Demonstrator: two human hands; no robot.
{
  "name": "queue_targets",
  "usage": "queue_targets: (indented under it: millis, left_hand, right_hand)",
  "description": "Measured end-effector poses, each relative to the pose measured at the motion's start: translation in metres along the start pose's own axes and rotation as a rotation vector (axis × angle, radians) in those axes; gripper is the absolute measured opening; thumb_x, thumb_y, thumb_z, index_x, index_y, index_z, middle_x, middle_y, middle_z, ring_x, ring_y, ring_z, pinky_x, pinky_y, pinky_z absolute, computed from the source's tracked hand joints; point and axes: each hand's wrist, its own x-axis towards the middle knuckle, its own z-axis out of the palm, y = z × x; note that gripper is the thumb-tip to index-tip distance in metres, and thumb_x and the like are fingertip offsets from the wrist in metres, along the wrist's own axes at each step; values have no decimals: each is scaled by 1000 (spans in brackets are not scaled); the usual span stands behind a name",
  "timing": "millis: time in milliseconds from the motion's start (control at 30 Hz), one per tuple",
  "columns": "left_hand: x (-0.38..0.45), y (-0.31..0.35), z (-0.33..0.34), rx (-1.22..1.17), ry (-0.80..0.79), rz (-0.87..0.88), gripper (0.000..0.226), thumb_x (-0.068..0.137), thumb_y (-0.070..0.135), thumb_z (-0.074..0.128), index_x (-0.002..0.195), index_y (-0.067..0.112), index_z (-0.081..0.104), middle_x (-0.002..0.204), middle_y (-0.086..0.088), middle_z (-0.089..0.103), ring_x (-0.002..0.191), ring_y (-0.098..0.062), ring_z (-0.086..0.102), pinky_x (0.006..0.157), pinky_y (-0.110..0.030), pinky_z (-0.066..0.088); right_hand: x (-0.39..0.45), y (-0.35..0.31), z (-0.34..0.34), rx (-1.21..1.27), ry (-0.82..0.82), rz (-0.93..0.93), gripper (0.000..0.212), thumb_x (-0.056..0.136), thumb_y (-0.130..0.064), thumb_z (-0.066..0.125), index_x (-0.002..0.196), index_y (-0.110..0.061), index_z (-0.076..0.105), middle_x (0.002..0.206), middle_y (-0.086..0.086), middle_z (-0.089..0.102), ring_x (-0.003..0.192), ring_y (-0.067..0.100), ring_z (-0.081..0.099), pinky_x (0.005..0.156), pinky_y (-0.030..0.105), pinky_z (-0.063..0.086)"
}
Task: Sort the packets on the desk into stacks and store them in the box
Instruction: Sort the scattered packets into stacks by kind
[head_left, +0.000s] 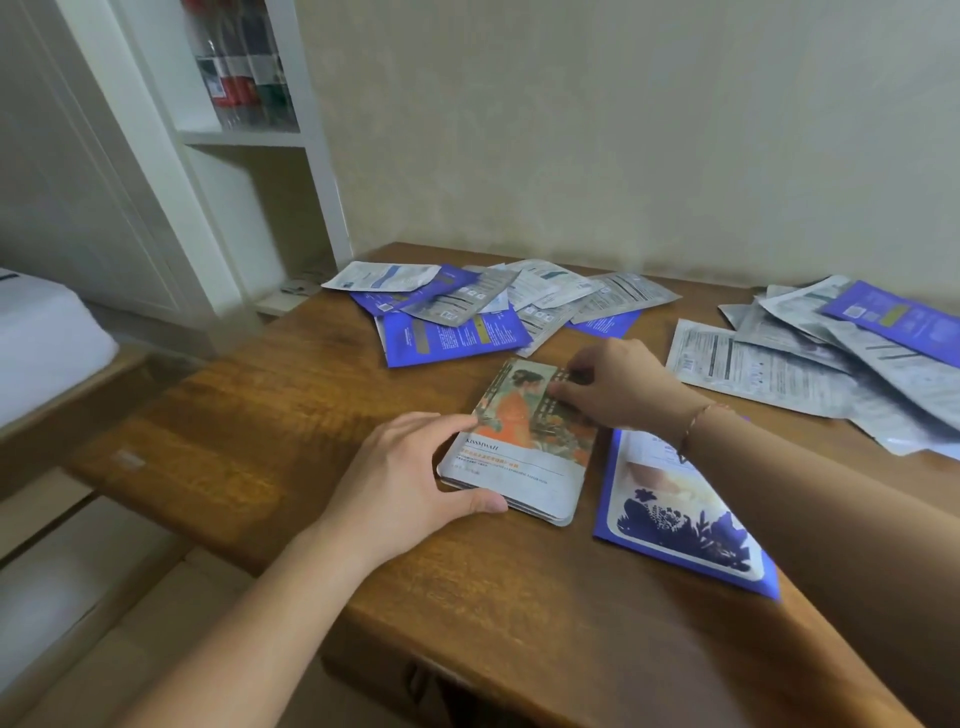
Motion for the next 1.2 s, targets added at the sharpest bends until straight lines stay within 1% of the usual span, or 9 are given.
queue_targets:
  millis: [200,367,467,600,700,833,967,1100,1200]
  left_hand:
    - [0,-16,1,-101,-29,59,97,50,94,54,134,45,48,135,35,40,130,8,37,111,-29,35]
    - [10,-1,-1,-190,130,179,64,72,87,43,124,49,50,143,35,34,133,13,29,104,-34,38]
    - [38,35,4,-236,141,266,55,76,82,43,120,50,53,140,33,39,133,11,32,104,-29,33]
    - [83,100,27,-246,85,396,53,80,72,48,124,43,57,138,31,41,132,13,30,104,-6,20]
    - [109,150,53,-167,-24,458,47,86,58,60,129,39,55,139,28,40,131,12,28,105,-5,17]
    - [134,206,86,-160,-92,504,45,90,41,65,132,29,56,140,15,46,132,-2,35,113,-22,26]
    - [152,248,111,37,-90,599,63,90,35,61,147,25,39,154,8,33,142,-12,26,117,-26,16]
    - [158,281,127,185,-97,723,58,92,22,58,147,31,41,157,4,33,146,-20,23,120,-44,10]
    - [152,297,125,267,-167,730,37,92,28,52,126,37,63,137,3,58,138,-19,38,118,-42,13]
  right_hand:
    - [-18,44,-10,257,221,32,47,90,-45,63,124,-13,64,122,4,67,115,22,59,95,32,44]
    - [-55,183,-53,98,420,431,49,81,-22,65,128,-8,60,127,15,62,120,36,52,99,38,41]
    - [-67,251,-80,2,441,576,59,63,-32,46,114,-7,63,113,21,66,108,41,55,93,42,44]
    - [-64,278,-89,58,283,636,50,70,-50,56,113,-24,52,109,3,59,113,34,49,96,51,42]
    - [-73,278,-81,45,213,667,31,74,-55,51,80,-26,44,79,-8,52,83,25,52,93,52,44]
    - [-93,262,-70,-412,318,490,28,78,-29,63,62,-21,42,61,1,64,64,27,62,79,36,40]
    - [-124,239,-64,-537,602,137,33,61,-18,66,49,-24,36,35,2,44,31,25,45,52,27,30]
    - [-153,210,-62,-583,794,-49,21,82,-19,50,60,-21,53,48,-1,54,46,28,54,63,36,50]
    - [-170,200,-67,-508,885,-160,18,86,-22,58,69,-20,64,57,-2,63,51,27,59,71,42,54]
